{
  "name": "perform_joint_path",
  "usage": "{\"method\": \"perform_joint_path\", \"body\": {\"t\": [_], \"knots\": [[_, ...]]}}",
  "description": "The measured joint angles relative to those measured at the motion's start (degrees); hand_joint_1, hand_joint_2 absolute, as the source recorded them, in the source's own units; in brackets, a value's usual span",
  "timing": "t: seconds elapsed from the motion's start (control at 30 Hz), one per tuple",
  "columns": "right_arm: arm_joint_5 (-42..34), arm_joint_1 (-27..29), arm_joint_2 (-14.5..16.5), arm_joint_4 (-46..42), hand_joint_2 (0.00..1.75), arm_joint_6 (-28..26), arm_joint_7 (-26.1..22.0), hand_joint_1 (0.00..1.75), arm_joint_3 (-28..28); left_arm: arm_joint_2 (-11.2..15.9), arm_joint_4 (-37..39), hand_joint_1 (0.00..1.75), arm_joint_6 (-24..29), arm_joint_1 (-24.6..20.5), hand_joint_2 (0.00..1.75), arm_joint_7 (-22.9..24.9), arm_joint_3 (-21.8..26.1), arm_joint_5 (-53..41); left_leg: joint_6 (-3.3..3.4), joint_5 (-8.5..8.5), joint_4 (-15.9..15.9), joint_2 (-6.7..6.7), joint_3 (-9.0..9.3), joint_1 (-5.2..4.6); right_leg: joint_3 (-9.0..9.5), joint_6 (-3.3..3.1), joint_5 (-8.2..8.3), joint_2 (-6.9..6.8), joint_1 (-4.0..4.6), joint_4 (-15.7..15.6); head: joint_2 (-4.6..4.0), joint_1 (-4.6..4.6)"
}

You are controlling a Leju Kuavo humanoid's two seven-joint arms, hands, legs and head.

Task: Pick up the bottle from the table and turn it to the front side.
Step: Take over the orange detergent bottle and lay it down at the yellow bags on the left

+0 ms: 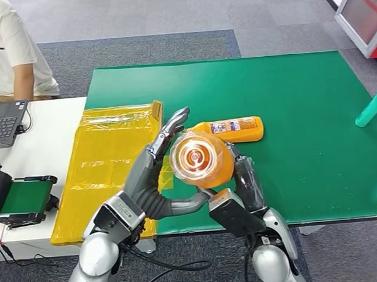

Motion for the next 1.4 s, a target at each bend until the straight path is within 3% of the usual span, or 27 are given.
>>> {"method": "perform_joint_path", "body": {"t": [1.27,1.4], "knots": [[5.4,1.5,-0.9,-6.6,1.75,-2.7,0.3,1.75,3.0,1.0,-4.0,0.0,0.7,-0.4,1.75,0.0,-6.3,-3.7,0.0,0.0,0.0,0.0,-0.01,0.0,0.0,-0.01,0.0,0.0,0.0,0.0,-0.01,0.01],[5.3,1.4,-0.9,-6.6,1.75,-3.0,0.3,1.75,3.2,1.0,-4.1,1.68,0.9,-0.9,1.75,0.2,-7.3,-4.2,0.0,0.0,0.0,0.0,-0.01,0.0,0.0,-0.01,0.0,0.0,0.0,0.0,0.0,0.01]]}}
